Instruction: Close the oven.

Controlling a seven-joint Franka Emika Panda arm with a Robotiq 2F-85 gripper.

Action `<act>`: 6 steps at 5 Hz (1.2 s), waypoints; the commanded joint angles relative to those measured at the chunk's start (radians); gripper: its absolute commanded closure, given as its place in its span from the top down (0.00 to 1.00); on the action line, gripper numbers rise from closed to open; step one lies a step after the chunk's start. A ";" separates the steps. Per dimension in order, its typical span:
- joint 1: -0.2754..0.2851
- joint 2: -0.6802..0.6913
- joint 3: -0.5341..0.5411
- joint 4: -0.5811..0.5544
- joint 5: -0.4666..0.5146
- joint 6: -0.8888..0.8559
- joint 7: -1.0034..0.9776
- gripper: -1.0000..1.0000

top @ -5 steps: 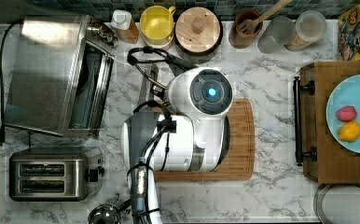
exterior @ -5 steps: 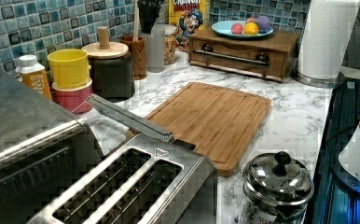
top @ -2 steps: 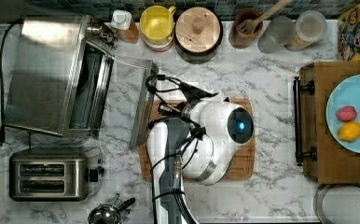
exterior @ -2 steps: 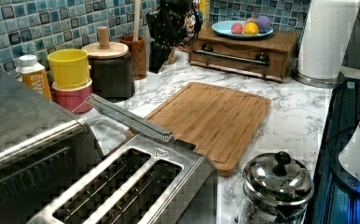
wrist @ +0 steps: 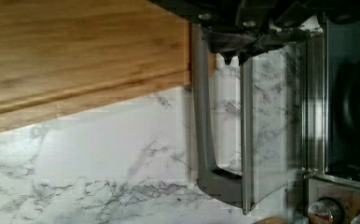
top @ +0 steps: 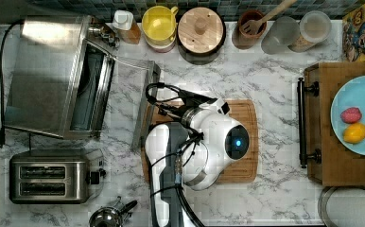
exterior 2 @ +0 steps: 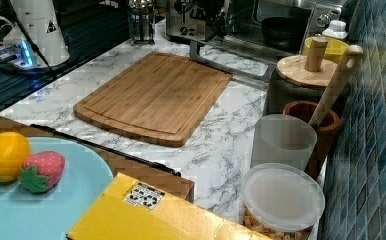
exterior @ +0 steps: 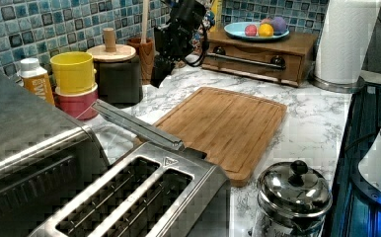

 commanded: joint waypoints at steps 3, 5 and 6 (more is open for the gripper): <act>0.002 0.152 0.079 0.114 0.432 0.079 -0.324 0.00; 0.015 0.146 0.111 0.125 0.508 0.125 -0.405 0.00; 0.018 0.184 0.114 0.155 0.415 0.080 -0.346 0.00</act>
